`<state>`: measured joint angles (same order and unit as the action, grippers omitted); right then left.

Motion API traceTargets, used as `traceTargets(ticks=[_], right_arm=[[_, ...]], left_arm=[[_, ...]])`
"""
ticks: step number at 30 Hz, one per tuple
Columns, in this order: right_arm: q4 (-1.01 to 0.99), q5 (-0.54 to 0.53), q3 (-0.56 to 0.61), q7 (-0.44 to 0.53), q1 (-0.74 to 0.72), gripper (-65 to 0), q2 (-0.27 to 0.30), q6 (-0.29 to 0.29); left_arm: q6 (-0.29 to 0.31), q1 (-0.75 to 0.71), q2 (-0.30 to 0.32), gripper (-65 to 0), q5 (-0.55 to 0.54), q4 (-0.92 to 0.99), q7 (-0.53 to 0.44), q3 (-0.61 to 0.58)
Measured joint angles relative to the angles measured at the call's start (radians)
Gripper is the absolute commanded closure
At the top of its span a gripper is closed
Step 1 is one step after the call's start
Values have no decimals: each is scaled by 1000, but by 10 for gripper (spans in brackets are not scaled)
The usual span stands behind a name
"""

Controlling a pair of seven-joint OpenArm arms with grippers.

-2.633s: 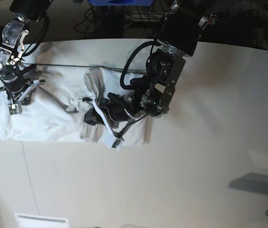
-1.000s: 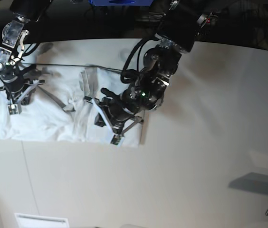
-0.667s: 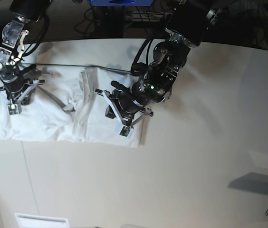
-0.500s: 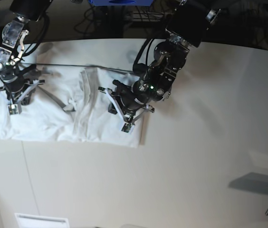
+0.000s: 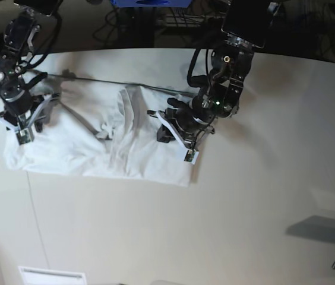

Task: Fold the T-shirt properly
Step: 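Open the left gripper and lift it away from the shirt, then move both grippers to the folded shirt's opposite sides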

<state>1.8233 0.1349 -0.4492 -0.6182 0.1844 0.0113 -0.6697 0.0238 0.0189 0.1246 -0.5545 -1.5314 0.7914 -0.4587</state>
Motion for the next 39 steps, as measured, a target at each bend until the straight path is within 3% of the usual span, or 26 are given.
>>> traceTargets(ticks=[3,7,12,18,20,25,28,33,39], right_arm=[[33,-7,0,6,-3,-200,-4,-29],[32,-17,-39,-57,-29,-202,-12,-35],[32,-224,-206,-187,-93,-202,18,-34],[10,-358,-303,-378,-118,-203,85,-23],[2,-414,-317,-420,-130,-236,89,-29],[-29,-557,-334,-521,-114,-467,138,-21],[-31,-653,-346,-553,-98,-477,123,-28],[-33,-678,-358,-578,-96,-479,132,-26],[-33,-679,-358,-581,-96,-479,126,-26]], left_arm=[[-5,-12,15,0,10,-25,3,0],[-21,-53,34,0,31,-79,8,5],[-22,-79,37,0,23,-101,17,32],[-53,-120,56,0,63,-271,121,86],[-47,-125,55,0,55,-361,148,113],[-44,-148,39,0,49,-468,216,278],[-45,-178,58,0,-64,-442,233,393],[120,-227,139,0,-344,-410,223,623],[275,-259,214,0,-486,-288,214,755]])
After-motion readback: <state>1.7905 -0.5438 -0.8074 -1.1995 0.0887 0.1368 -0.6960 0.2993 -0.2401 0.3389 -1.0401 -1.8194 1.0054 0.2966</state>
